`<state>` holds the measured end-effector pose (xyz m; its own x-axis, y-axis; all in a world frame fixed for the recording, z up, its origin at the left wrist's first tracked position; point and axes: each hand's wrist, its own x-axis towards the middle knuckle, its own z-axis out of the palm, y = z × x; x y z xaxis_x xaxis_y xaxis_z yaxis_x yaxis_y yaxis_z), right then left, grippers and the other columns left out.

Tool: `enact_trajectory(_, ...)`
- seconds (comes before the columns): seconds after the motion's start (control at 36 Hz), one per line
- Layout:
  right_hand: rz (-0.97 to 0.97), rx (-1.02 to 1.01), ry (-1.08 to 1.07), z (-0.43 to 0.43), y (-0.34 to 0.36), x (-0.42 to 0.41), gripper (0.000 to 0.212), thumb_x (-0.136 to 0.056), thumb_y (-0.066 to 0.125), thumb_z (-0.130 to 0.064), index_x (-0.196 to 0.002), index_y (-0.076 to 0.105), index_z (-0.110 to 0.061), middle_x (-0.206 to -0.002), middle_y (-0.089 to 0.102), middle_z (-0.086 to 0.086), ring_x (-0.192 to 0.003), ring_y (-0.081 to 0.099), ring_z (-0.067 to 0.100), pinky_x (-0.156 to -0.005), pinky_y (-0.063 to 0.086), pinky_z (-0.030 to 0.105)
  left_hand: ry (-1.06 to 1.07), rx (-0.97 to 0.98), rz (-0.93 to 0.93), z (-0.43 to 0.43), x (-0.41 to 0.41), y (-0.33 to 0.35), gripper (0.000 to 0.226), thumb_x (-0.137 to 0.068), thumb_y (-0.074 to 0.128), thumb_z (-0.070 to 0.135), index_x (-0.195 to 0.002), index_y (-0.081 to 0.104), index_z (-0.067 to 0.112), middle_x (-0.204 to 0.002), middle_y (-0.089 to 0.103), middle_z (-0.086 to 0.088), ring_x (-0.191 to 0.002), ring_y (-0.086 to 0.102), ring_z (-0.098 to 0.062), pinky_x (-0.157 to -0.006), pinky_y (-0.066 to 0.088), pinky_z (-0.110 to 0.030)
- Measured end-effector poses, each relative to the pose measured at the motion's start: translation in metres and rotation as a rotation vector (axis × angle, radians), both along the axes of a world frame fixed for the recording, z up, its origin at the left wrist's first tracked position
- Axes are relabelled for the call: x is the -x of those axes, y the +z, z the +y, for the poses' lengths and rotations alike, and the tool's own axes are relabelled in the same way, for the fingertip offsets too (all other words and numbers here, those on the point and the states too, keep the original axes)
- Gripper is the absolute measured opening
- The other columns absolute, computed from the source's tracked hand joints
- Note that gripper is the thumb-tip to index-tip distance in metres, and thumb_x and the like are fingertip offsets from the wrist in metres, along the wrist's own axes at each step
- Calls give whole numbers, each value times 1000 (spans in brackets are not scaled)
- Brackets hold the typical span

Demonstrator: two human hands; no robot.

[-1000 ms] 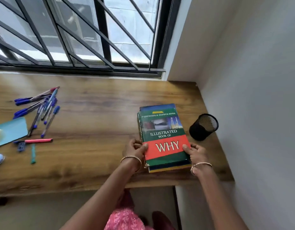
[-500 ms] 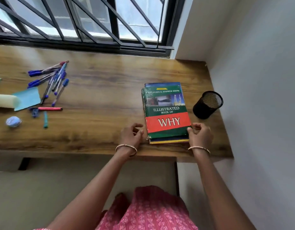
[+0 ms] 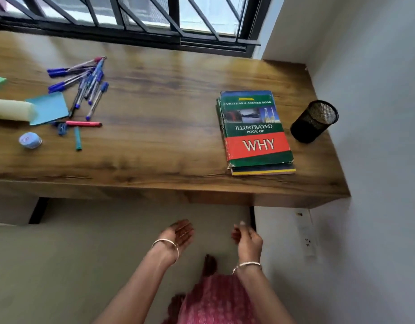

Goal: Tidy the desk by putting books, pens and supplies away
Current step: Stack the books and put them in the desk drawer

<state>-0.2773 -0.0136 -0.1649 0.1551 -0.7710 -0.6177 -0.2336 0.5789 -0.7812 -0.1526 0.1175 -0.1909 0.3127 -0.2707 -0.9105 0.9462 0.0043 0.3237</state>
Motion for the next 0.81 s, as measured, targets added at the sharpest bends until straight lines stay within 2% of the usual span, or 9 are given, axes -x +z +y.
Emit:
enact_trajectory(0.11,-152,-417,-133,-11,-45,-25,25,-98,46,-9,-76,58,-7,-48,63,4,-37,59,9,-39,45,15,122,71,27,1,-25,-31,34,-103,34,28,-90,60,10,-132,54,-12,-98,67,-24,-93,43,-38)
enact_trajectory(0.22,-267,-586,-186,-20,-72,-50,32,-101,41,-31,-100,58,-4,-99,69,14,-95,65,28,-78,55,34,211,115,25,-1,-50,-54,53,-103,22,43,-127,53,9,-151,39,-10,-141,34,-27,-109,28,-41)
enact_trajectory(0.39,-442,-560,-289,-34,-78,-82,42,-102,32,-25,-136,47,-6,-154,34,16,-136,40,31,-115,29,45,436,319,12,-6,-72,-73,65,-97,18,57,-148,34,22,-155,33,-5,-144,29,-24,-109,24,-46)
enact_trajectory(0.47,-531,-580,-329,-32,-92,-83,24,-100,35,-23,-93,55,-12,-152,38,15,-142,33,28,-115,29,48,479,374,6,-7,-70,-73,63,-97,19,55,-147,34,21,-157,29,-5,-146,26,-24,-113,22,-47)
enact_trajectory(0.53,-567,-568,-332,-27,-95,-82,24,-100,37,-24,-82,49,-14,-121,57,15,-137,39,27,-116,28,48,489,384,-7,-6,-67,-72,61,-98,19,55,-143,41,19,-154,35,-7,-143,31,-25,-114,24,-49)
enact_trajectory(0.56,-577,-551,-324,-26,-95,-82,24,-100,38,-26,-82,49,-14,-111,57,14,-134,42,27,-116,28,49,487,391,-10,-5,-65,-71,60,-98,19,56,-135,48,18,-150,41,-8,-141,35,-26,-113,27,-50)
enact_trajectory(0.64,-601,-510,-310,-24,-93,-80,24,-101,40,-30,-103,56,-11,-148,41,15,-143,33,27,-115,31,47,464,419,-2,-1,-63,-66,59,-98,18,58,-113,57,16,-130,56,-10,-133,43,-27,-110,31,-51)
enact_trajectory(0.75,-592,-465,-305,-21,-89,-80,28,-102,38,-32,-103,56,-10,-145,44,15,-142,34,27,-113,33,47,432,417,-4,4,-65,-56,69,-96,20,61,-137,44,11,-146,44,-11,-139,37,-27,-111,31,-52)
enact_trajectory(0.81,-587,-453,-310,-20,-90,-81,40,-103,36,-33,-129,51,-6,-151,39,15,-140,37,28,-113,33,47,429,420,5,6,-63,-55,76,-95,21,64,-146,35,10,-152,36,-12,-141,35,-28,-112,31,-52)
